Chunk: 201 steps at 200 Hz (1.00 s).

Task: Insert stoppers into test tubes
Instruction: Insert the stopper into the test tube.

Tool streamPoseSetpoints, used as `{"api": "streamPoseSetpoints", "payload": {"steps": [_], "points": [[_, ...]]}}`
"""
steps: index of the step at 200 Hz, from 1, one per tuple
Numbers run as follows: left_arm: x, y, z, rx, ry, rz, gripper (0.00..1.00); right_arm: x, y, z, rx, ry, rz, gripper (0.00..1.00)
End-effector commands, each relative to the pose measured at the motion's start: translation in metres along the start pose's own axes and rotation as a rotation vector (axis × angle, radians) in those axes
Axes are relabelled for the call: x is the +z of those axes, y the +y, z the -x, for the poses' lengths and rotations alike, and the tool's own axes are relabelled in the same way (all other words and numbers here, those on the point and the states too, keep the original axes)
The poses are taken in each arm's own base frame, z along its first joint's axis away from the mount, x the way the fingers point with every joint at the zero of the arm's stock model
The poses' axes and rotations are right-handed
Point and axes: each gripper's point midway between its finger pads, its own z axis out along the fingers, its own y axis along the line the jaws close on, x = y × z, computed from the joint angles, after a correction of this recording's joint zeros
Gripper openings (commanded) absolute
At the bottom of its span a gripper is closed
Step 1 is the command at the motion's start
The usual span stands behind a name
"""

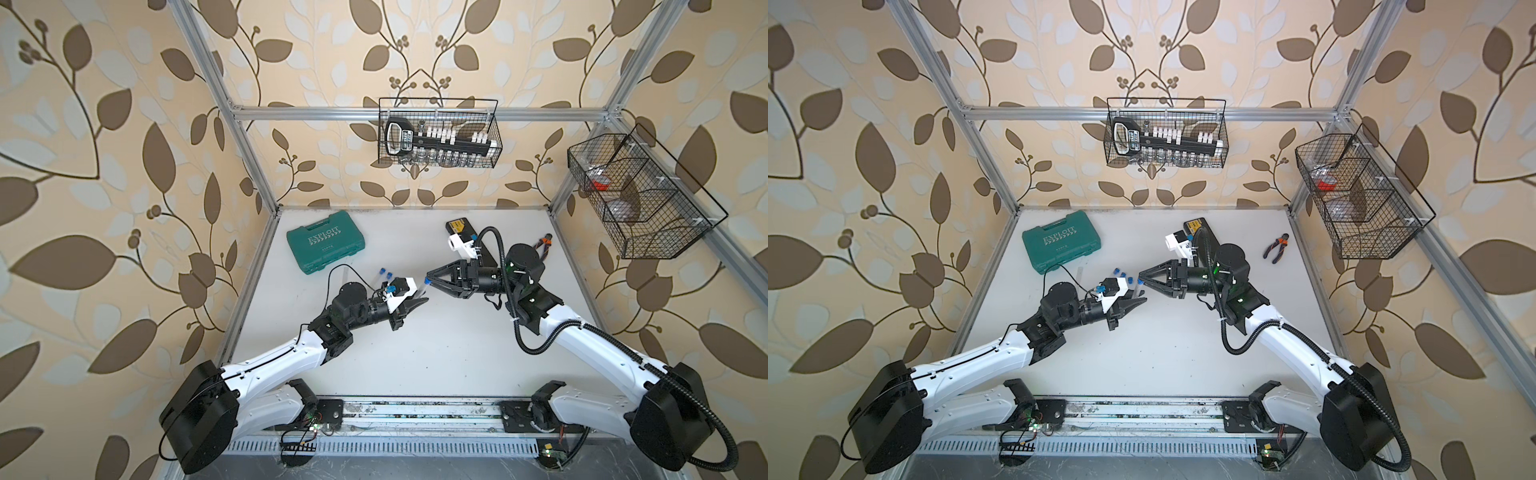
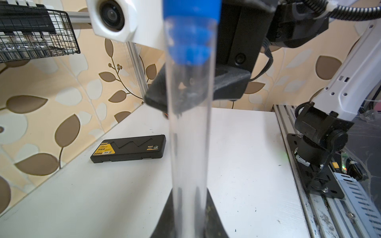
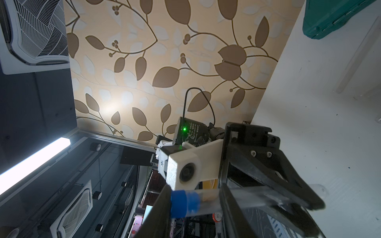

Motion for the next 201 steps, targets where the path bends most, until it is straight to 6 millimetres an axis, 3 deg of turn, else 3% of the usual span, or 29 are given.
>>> {"api": "streamPoseSetpoints", "payload": {"steps": [1, 81, 94, 106, 118, 131, 148, 163, 182, 201], "points": [[-0.085, -0.033, 0.241, 0.481, -0.767, 0.011, 0.00, -0.008, -0.137, -0.057, 0.445, 0.090, -0.345, 0.34], [-0.084, -0.028, 0.244, 0.460, -0.758, 0.026, 0.00, -0.014, -0.153, -0.061, 0.449, 0.080, -0.417, 0.33], [-0.078, -0.022, 0.239, 0.425, -0.720, 0.041, 0.00, -0.012, -0.143, -0.054, 0.414, 0.079, -0.401, 0.35], [-0.066, -0.006, 0.225, 0.345, -0.625, 0.092, 0.00, -0.011, -0.118, -0.038, 0.345, 0.056, -0.360, 0.39], [-0.049, 0.014, 0.192, 0.231, -0.440, 0.150, 0.00, -0.014, -0.075, -0.018, 0.232, 0.025, -0.284, 0.49], [-0.033, 0.028, 0.138, 0.098, -0.196, 0.186, 0.00, -0.027, -0.025, 0.003, 0.098, -0.020, -0.220, 0.61], [-0.019, 0.028, 0.058, -0.077, 0.116, 0.169, 0.00, -0.042, 0.030, 0.017, -0.064, -0.057, -0.128, 0.73], [-0.014, 0.019, -0.005, -0.228, 0.326, 0.147, 0.00, -0.051, 0.060, 0.024, -0.176, -0.107, -0.088, 0.88], [-0.016, 0.011, -0.055, -0.362, 0.491, 0.151, 0.00, -0.068, 0.074, 0.031, -0.283, -0.202, -0.102, 0.96], [-0.023, 0.014, -0.082, -0.425, 0.639, 0.201, 0.00, -0.087, 0.043, 0.040, -0.274, -0.291, -0.256, 0.95]]}}
